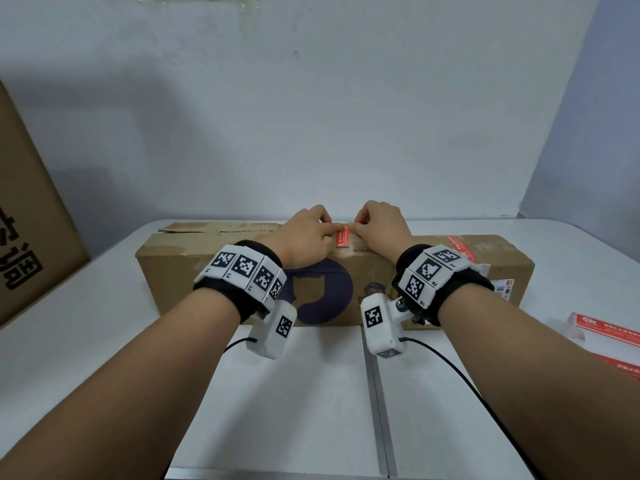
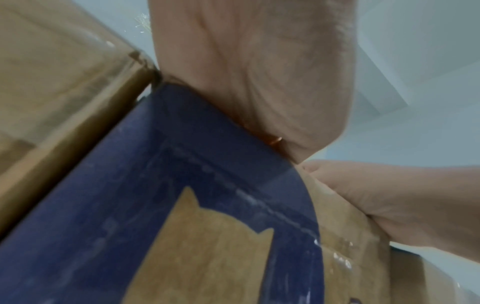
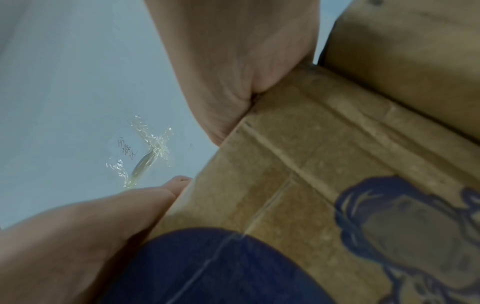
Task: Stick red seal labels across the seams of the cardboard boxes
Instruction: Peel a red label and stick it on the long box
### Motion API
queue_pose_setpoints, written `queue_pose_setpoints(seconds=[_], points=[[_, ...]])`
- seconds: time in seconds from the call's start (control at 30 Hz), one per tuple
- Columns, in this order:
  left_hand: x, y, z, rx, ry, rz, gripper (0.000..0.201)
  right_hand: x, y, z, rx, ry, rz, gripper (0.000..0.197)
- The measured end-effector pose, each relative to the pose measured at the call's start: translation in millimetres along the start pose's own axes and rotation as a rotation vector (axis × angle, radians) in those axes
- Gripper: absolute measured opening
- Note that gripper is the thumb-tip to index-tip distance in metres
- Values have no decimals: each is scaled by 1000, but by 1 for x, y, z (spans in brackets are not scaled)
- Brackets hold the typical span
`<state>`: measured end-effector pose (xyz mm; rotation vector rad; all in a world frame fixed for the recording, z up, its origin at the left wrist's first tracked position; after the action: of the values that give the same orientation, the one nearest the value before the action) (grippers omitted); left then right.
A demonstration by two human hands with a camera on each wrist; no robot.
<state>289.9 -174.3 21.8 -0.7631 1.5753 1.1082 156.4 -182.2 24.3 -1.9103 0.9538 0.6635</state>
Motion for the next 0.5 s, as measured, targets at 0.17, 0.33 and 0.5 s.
queue_pose_setpoints(seconds=[0.17,0.33,0.5], points=[[0,2,-3,-35,-7,-10,45,-2,-2,2,-2,-12,7,13],[-6,-2,9,-21,64,53,41,-2,0,6,0,-17,-22,15],[-8,-3,29,2,155,35,40,-5,-8,15,-69,-34,-57,21]])
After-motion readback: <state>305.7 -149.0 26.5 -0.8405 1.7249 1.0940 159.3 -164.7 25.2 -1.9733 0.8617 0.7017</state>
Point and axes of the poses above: each hand's wrist, its own z-axis away from the middle knuckle, its own x-axis out of the palm, y = z × x, the point moved 7 cm from there along -z, towards the middle knuckle, and after that the axes turned 13 degrees about -x, right-handed, at the moved point
